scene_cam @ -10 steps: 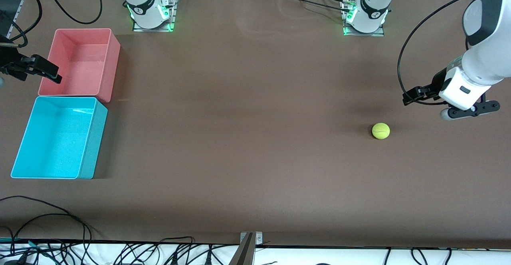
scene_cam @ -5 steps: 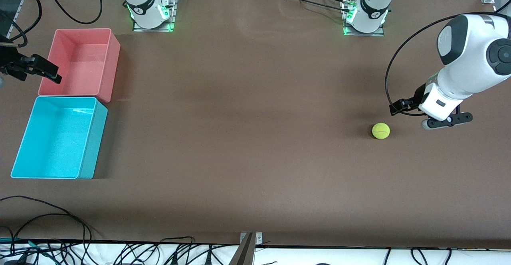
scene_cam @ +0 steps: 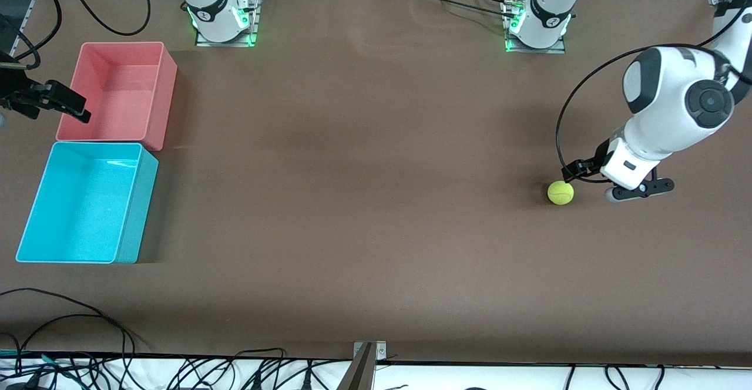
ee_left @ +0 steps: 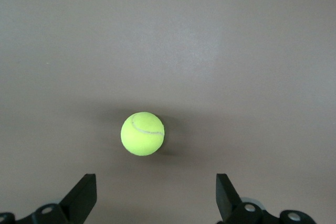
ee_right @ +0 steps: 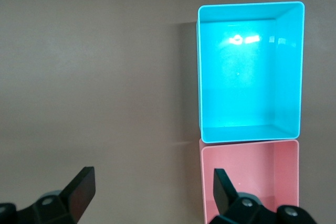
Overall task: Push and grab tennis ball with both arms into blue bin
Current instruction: 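Move the left gripper down toward the yellow tennis ball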
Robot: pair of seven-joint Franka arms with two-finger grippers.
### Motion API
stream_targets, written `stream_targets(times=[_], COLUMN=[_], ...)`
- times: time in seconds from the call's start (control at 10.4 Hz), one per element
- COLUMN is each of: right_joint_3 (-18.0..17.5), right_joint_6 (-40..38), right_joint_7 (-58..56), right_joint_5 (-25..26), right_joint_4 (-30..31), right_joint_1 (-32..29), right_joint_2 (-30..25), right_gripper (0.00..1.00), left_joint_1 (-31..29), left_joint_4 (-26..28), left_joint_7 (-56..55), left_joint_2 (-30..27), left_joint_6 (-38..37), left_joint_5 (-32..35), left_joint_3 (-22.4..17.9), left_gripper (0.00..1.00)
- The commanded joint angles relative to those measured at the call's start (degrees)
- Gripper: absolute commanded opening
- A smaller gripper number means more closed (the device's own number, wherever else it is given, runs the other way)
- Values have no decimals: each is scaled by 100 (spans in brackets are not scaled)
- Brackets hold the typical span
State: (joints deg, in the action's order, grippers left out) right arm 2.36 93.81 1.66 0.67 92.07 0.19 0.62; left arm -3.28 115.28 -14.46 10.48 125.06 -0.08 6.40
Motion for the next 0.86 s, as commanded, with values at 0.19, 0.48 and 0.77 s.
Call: stream_targets(times=[0.19, 0.48, 0.77], right_joint_3=[2, 2, 2], right_joint_6=[-38, -30, -12], right_joint_7=[-43, -35, -26], right_joint_5=[-94, -102, -85], right_joint_4=[-128, -128, -128], right_joint_1=[-1, -1, -1], right_joint_2=[43, 52, 52], right_gripper=[100, 100, 100], left_joint_1=[-41, -103, -156], left_joint_4=[337, 381, 381], left_joint_7=[40, 49, 49], left_joint_2=[296, 603, 972], left_joint_6=[860, 1238, 1651], left_joint_5=[122, 140, 140], left_joint_3=[37, 28, 28], left_gripper=[100, 100, 100])
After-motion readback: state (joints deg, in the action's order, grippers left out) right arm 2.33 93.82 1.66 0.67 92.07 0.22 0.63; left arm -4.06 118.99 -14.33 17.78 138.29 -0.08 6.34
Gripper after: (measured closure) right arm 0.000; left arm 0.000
